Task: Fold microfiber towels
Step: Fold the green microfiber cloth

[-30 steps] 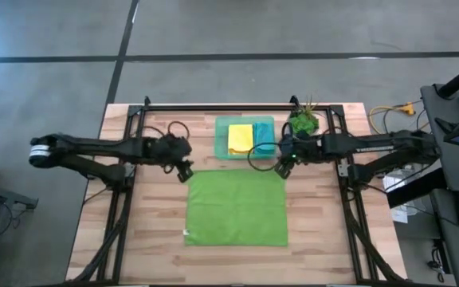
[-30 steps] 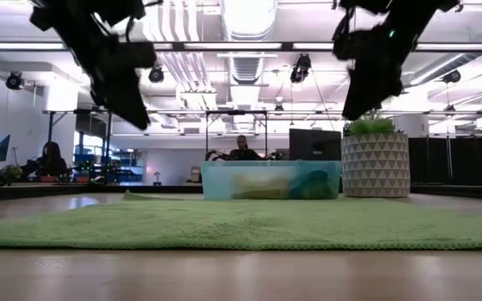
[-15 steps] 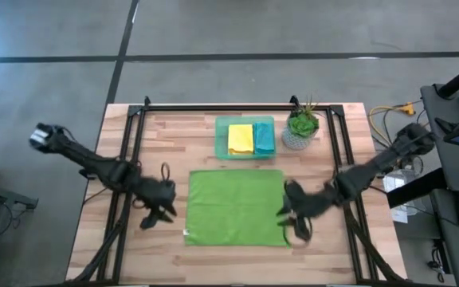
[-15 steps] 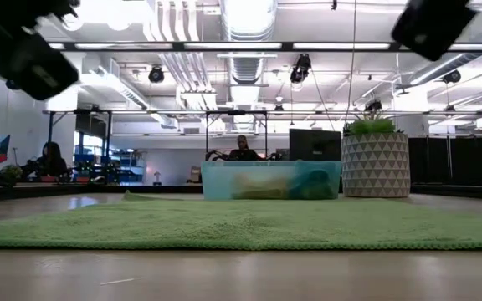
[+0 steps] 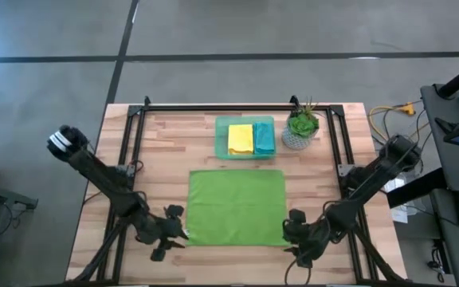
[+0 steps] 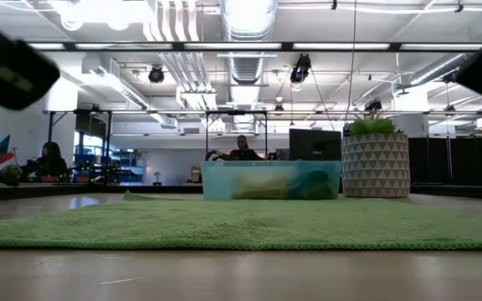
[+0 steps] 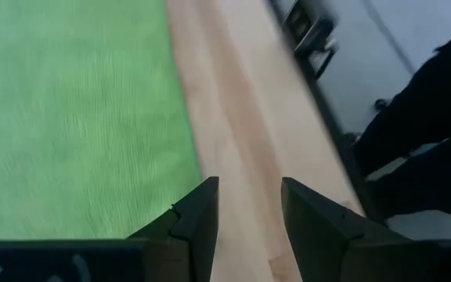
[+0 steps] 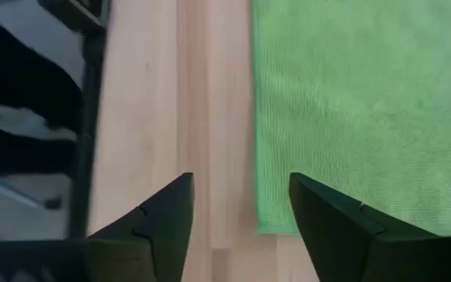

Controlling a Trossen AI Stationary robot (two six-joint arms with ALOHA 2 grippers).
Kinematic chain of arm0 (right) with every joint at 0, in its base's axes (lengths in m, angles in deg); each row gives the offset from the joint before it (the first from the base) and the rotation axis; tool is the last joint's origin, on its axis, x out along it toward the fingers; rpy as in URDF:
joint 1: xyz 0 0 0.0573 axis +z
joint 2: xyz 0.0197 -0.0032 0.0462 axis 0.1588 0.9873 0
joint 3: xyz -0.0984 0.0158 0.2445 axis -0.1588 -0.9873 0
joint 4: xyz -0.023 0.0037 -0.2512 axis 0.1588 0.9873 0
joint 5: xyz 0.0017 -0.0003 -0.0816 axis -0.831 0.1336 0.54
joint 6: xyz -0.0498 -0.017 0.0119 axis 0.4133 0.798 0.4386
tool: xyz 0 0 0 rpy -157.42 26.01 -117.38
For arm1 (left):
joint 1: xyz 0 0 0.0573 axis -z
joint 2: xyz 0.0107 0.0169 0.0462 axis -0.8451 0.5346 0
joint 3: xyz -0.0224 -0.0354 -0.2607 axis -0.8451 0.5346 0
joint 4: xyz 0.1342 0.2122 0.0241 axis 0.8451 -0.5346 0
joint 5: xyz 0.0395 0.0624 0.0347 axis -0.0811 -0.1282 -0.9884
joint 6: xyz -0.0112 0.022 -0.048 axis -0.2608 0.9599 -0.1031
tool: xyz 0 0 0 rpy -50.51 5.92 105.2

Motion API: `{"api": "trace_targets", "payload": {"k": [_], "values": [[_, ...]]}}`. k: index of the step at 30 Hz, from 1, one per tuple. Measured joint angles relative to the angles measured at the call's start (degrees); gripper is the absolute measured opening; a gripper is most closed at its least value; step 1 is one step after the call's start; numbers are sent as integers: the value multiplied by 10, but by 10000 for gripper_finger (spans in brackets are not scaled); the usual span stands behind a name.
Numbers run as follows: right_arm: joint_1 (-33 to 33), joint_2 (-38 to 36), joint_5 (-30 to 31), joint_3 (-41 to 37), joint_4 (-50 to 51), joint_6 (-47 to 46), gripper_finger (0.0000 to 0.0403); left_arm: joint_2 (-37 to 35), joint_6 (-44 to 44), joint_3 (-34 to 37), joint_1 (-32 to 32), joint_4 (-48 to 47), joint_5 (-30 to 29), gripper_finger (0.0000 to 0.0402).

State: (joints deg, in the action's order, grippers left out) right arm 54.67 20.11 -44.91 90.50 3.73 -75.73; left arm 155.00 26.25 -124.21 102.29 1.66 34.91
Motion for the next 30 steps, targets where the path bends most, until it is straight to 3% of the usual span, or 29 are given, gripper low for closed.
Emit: {"api": "trace_targets", "payload": {"k": [7,14,20,25,30], "values": [[0,65,-2,0,-1,42,234,64,-75,-2,-4,0,2,124],[-1,125,-39,4,-4,62,219,99,-98,-3,-4,16,10,124],[-1,136,-34,4,-1,61,158,109,-127,-11,-4,14,32,124],[-2,133,-16,2,3,59,89,115,-77,-20,-3,14,64,124],[-2,134,-19,2,-1,49,33,119,-37,-21,-4,8,42,124]]}}
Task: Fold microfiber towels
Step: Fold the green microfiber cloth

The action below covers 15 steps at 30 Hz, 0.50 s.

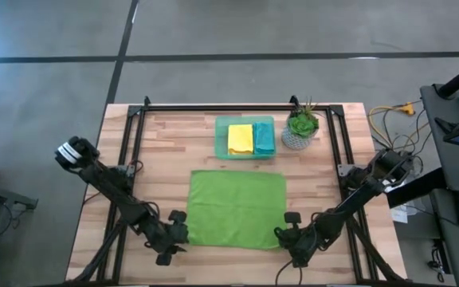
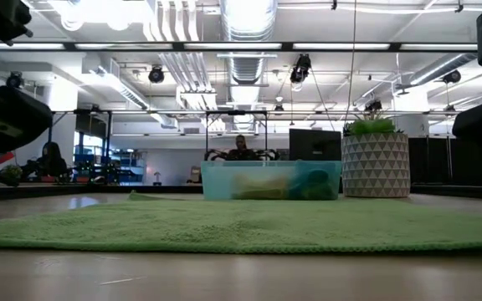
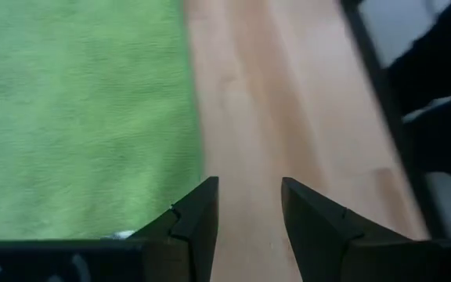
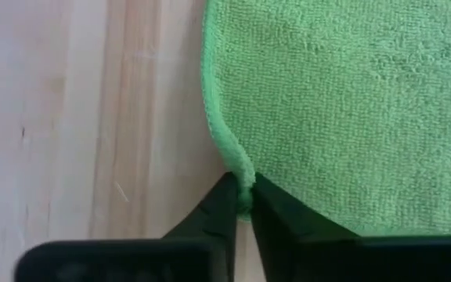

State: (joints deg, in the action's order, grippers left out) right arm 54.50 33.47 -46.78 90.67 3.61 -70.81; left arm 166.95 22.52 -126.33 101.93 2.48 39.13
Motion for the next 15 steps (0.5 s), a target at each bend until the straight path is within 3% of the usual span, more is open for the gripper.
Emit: {"api": "trace_targets", "payload": {"k": [3,15], "values": [[0,-4,-5,0,-1,-3,13,5,4,0,0,-19,-30,124],[-9,-16,-38,-3,-29,-29,9,66,9,-20,0,-30,-39,168]]}}
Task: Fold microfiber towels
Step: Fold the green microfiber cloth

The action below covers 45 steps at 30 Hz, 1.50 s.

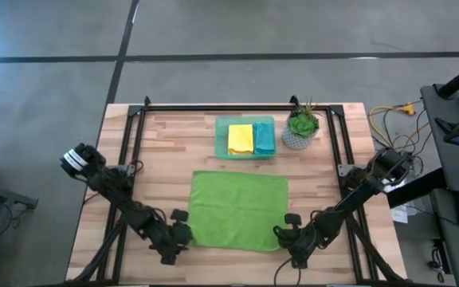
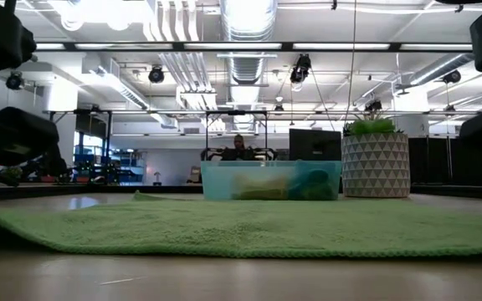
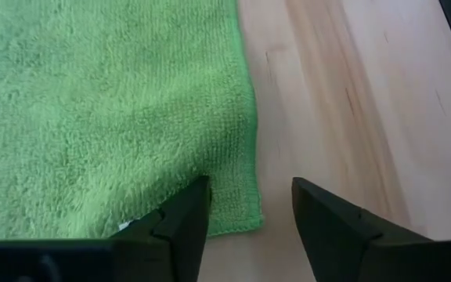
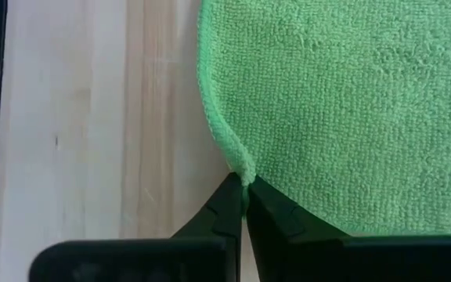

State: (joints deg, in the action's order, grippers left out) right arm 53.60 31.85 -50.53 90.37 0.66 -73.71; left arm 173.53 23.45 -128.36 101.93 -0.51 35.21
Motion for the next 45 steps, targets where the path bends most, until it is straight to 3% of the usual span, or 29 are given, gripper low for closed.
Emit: {"api": "trace_targets", "payload": {"k": [6,14,20,26,34,39,45], "values": [[0,0,-6,0,-5,-7,9,46,-5,-34,0,-40,2,155],[0,0,-14,0,-8,-22,9,75,8,-135,0,-215,-2,12],[0,-1,-21,1,-7,-23,9,47,9,-150,5,-272,7,1],[11,-13,-44,1,-5,-52,9,7,-8,-151,18,-267,5,0],[64,-55,-58,1,-40,-120,9,-1,-55,-150,36,-136,49,0],[81,-93,-43,3,-29,-139,9,-1,-82,-152,43,-117,4,0],[64,-127,-23,3,63,-135,9,-5,-77,-144,32,-125,-20,0]]}}
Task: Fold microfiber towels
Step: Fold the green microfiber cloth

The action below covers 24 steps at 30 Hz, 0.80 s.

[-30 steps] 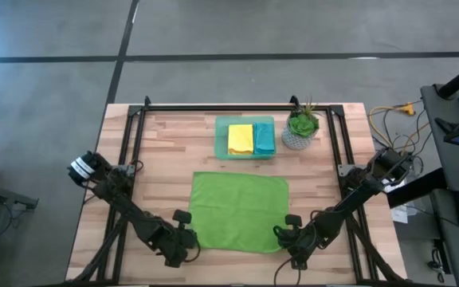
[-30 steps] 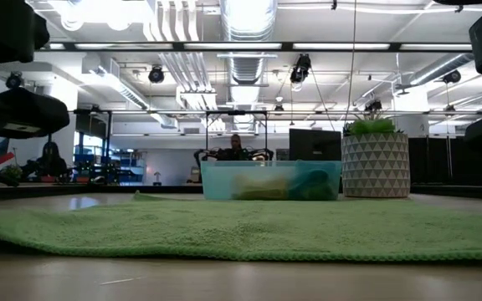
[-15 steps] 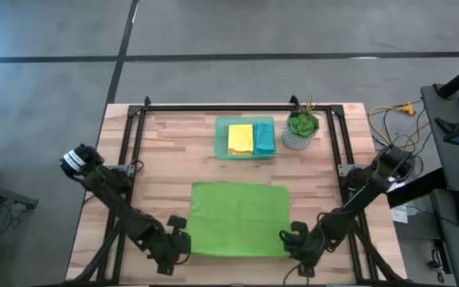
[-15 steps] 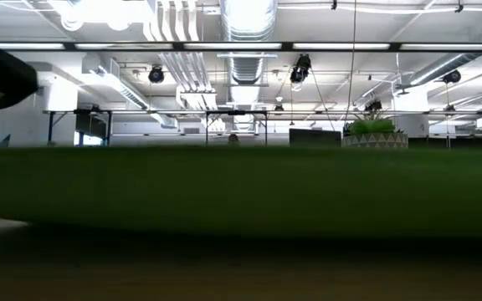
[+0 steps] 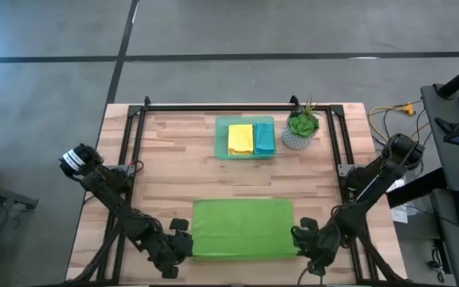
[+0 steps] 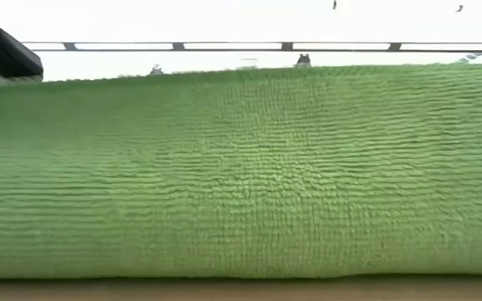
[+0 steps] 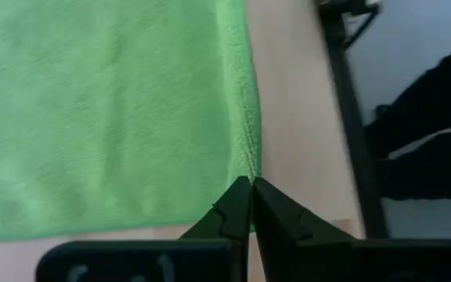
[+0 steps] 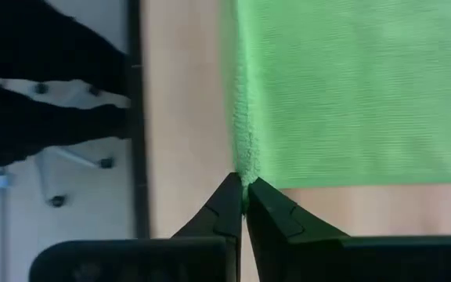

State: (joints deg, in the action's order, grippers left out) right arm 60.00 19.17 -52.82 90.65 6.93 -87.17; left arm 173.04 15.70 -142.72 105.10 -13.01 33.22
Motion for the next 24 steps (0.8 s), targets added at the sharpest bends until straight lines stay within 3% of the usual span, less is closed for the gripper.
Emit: {"api": "trace_targets", "payload": {"k": [14,24], "values": [[-83,-11,-3,-10,58,57,9,-44,64,14,-26,-84,-53,0],[-102,-26,-3,-37,68,55,9,-139,72,111,-76,-80,-59,0]]}}
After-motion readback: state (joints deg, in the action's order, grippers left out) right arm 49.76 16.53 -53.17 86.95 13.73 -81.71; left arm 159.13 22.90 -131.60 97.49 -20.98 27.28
